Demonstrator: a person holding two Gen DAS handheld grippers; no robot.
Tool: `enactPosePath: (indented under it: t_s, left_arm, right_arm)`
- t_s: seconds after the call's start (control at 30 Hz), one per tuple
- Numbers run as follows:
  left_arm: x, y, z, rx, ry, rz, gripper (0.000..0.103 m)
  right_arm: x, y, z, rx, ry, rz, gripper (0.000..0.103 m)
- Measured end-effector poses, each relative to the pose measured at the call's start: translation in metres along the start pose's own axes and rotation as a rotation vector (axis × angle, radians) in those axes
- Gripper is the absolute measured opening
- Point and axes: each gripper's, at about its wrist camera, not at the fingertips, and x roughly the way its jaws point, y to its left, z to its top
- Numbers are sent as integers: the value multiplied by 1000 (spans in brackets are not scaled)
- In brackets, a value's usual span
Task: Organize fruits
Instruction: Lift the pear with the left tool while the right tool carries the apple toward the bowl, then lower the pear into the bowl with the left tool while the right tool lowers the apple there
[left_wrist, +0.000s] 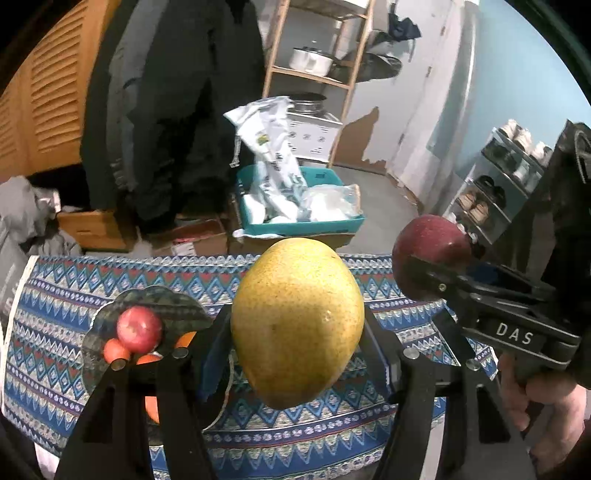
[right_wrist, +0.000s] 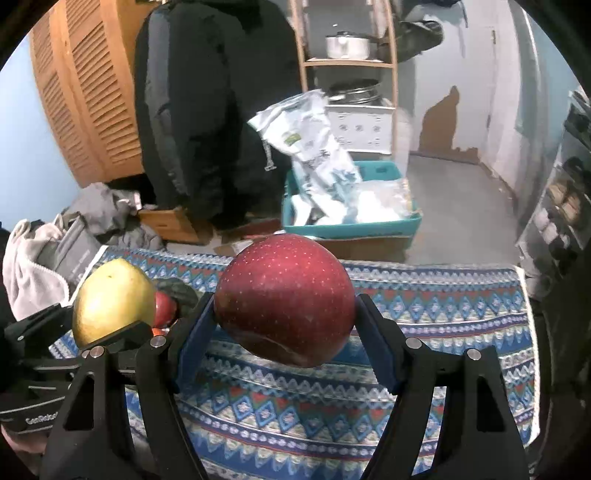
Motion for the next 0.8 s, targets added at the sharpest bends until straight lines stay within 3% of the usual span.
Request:
enactPosePath:
  t_s: [0.4,0.8]
  left_arm:
    - [7,73,-17,-97,26,90,66]
    - [32,141,-44,-199,111,172,66]
  right_arm:
    - [50,56,8,-53,58,74,75]
    - [101,111,1,-108,141,137,75]
